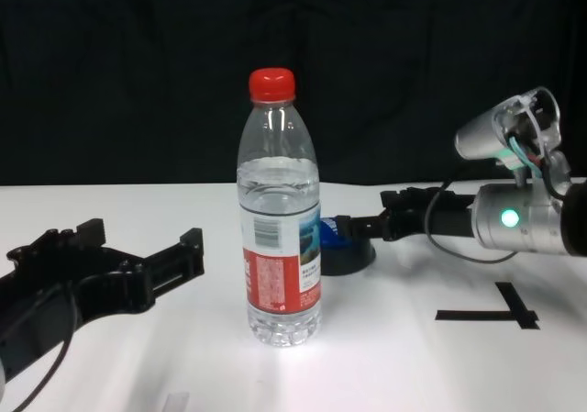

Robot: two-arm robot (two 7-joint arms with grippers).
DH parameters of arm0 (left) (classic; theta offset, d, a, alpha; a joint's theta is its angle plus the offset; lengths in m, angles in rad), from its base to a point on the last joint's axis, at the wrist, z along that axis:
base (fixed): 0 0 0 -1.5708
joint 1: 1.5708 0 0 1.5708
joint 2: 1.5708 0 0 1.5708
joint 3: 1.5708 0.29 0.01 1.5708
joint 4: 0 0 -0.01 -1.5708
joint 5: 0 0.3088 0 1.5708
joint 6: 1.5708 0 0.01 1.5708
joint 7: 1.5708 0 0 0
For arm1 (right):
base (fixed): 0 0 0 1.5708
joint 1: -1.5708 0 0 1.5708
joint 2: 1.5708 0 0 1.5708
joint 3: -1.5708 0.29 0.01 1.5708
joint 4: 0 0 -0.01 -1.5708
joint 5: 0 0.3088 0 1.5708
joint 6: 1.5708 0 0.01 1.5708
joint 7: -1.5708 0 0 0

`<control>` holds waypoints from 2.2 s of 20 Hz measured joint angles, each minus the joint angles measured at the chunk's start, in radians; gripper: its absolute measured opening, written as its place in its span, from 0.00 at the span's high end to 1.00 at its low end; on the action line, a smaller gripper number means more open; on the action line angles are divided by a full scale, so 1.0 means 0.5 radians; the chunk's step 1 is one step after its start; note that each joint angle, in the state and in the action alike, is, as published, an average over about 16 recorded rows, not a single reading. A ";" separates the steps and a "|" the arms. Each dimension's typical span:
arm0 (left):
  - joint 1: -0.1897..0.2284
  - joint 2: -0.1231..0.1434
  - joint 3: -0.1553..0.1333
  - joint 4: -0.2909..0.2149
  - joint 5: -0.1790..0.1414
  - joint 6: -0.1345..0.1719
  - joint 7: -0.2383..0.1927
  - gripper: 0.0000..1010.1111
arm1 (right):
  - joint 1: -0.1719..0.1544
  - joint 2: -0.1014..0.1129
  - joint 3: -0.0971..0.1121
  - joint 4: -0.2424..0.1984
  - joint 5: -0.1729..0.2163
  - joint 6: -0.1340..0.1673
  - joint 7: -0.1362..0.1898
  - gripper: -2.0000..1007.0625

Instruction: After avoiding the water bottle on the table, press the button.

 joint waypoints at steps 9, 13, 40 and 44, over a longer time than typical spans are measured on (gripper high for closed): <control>0.000 0.000 0.000 0.000 0.000 0.000 0.000 0.01 | -0.056 0.019 0.045 -0.088 -0.003 0.046 0.004 0.00; 0.000 0.000 0.000 0.000 0.000 0.000 0.000 0.01 | -0.095 0.031 0.088 -0.161 0.036 0.065 0.000 0.00; 0.000 0.000 0.000 0.000 0.000 0.000 0.000 0.01 | -0.525 0.208 0.191 -0.972 0.327 0.238 -0.097 0.00; 0.000 0.000 0.000 0.000 0.000 0.000 0.000 0.01 | -0.643 0.257 0.206 -1.183 0.379 0.283 -0.125 0.00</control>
